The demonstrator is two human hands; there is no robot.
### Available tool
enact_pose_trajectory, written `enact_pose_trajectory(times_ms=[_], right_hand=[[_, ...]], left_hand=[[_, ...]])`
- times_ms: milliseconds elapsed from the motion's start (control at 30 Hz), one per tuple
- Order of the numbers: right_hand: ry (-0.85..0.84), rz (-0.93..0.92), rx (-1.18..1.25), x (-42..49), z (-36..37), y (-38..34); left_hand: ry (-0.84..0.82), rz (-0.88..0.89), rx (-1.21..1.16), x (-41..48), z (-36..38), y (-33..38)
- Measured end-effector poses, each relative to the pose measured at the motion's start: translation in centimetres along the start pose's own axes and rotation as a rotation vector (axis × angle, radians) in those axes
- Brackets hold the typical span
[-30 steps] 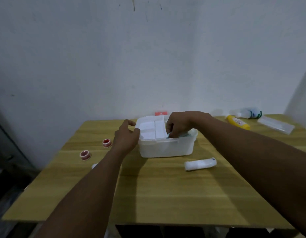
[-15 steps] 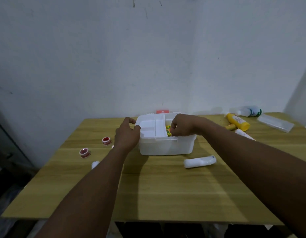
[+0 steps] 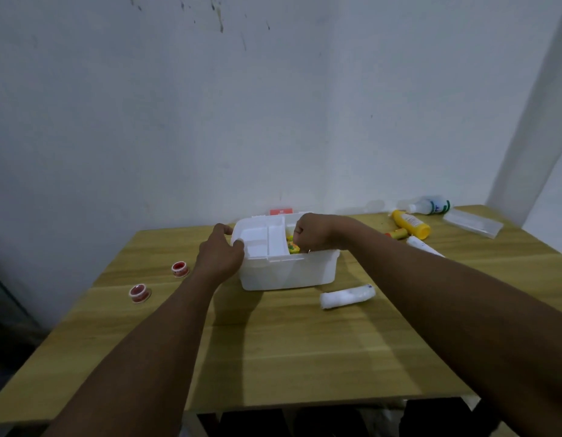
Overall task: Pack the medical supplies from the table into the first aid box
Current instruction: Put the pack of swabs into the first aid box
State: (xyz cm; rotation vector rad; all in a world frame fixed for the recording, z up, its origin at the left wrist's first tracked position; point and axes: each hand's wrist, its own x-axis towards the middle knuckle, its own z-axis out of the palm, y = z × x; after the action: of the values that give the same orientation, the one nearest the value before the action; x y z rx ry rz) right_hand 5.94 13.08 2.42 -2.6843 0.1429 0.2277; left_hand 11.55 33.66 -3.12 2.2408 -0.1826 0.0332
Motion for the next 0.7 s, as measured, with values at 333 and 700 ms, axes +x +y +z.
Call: enact_pose_trajectory(times_ms=[333, 700], right_hand=[[-0.008, 0.011, -0.030, 0.3, 0.6, -0.7], [0.339, 0.047, 0.167, -6.5, -9.2, 9.4]], left_hand=[[-0.003, 0.013, 0.031, -0.4, 0.2, -0.3], [0.076, 0.521, 0.215, 0.2, 3.9, 12.1]])
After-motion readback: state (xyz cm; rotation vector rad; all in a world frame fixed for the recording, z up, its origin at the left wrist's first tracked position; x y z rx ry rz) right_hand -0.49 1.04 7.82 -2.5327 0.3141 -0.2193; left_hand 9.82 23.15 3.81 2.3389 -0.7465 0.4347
